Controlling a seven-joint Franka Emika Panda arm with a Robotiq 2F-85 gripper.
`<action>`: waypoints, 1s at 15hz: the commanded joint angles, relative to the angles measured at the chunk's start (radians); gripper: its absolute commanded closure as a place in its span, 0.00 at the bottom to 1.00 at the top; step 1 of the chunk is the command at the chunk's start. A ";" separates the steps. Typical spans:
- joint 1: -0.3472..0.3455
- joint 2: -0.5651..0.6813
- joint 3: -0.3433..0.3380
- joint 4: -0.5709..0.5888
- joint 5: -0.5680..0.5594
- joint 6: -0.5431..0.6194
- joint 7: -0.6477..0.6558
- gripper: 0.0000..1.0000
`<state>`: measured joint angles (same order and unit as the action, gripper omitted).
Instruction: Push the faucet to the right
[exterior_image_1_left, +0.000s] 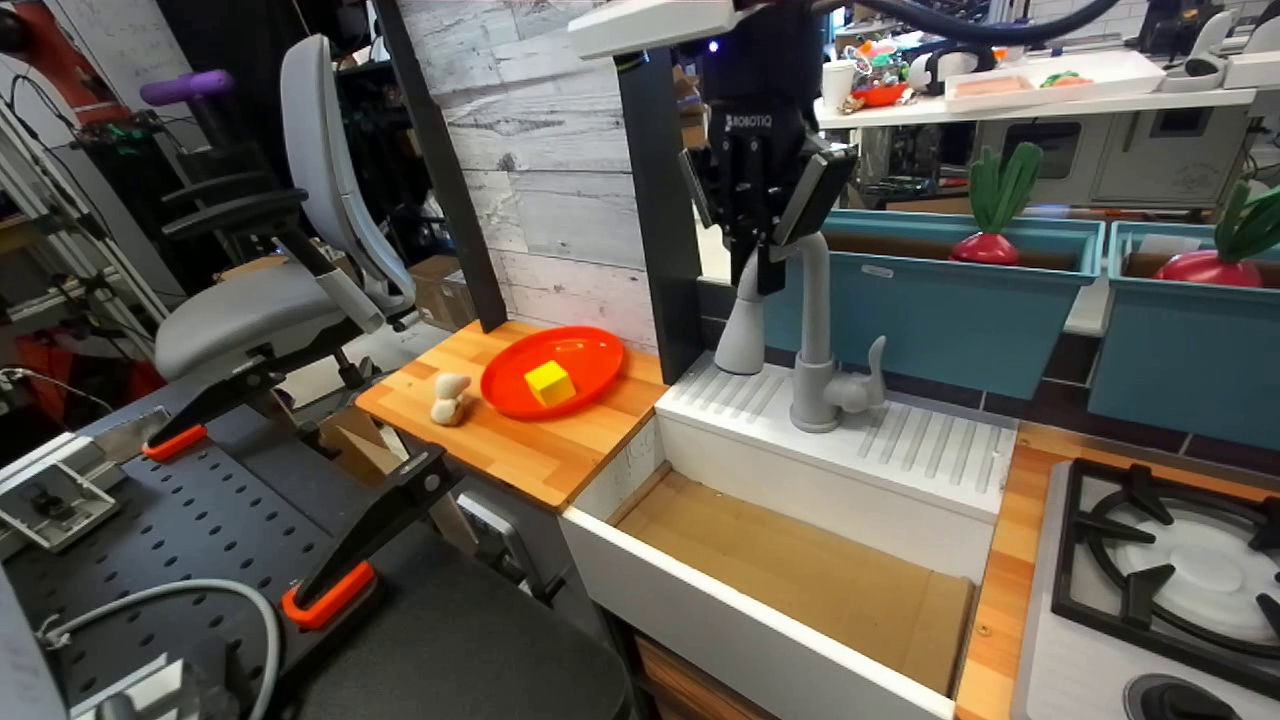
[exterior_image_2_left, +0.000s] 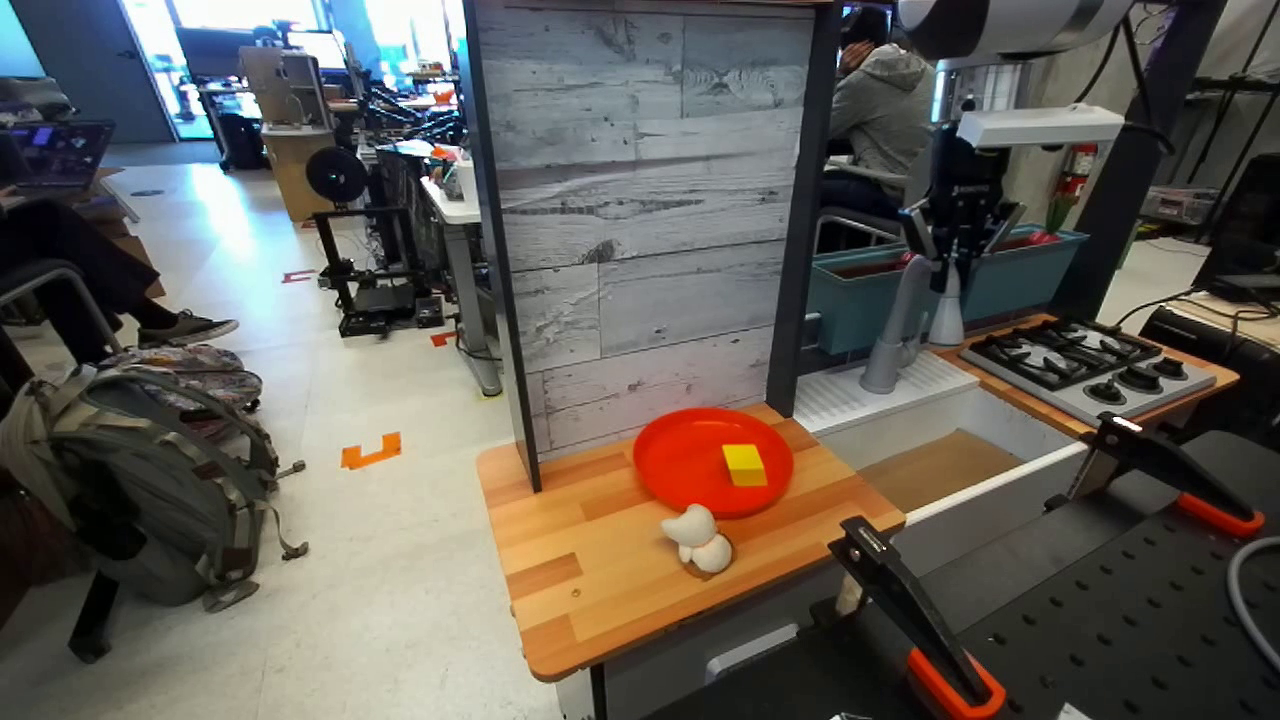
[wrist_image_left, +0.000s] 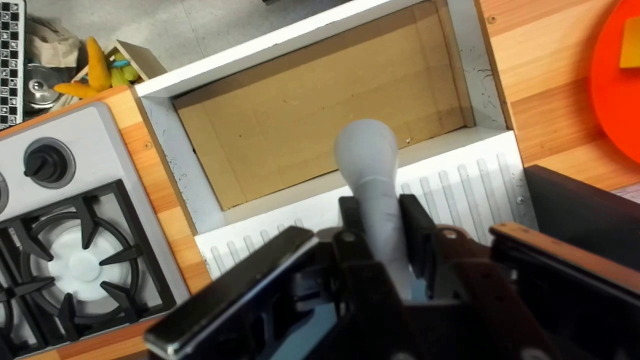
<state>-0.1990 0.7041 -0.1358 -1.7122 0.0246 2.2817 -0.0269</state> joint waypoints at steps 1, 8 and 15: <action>0.000 -0.008 -0.028 0.021 -0.068 -0.076 -0.036 0.94; -0.005 -0.013 -0.020 0.017 -0.094 -0.090 -0.061 0.21; -0.013 -0.068 0.001 -0.040 -0.082 -0.069 -0.116 0.00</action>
<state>-0.2016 0.6997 -0.1531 -1.7002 -0.0521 2.2200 -0.1072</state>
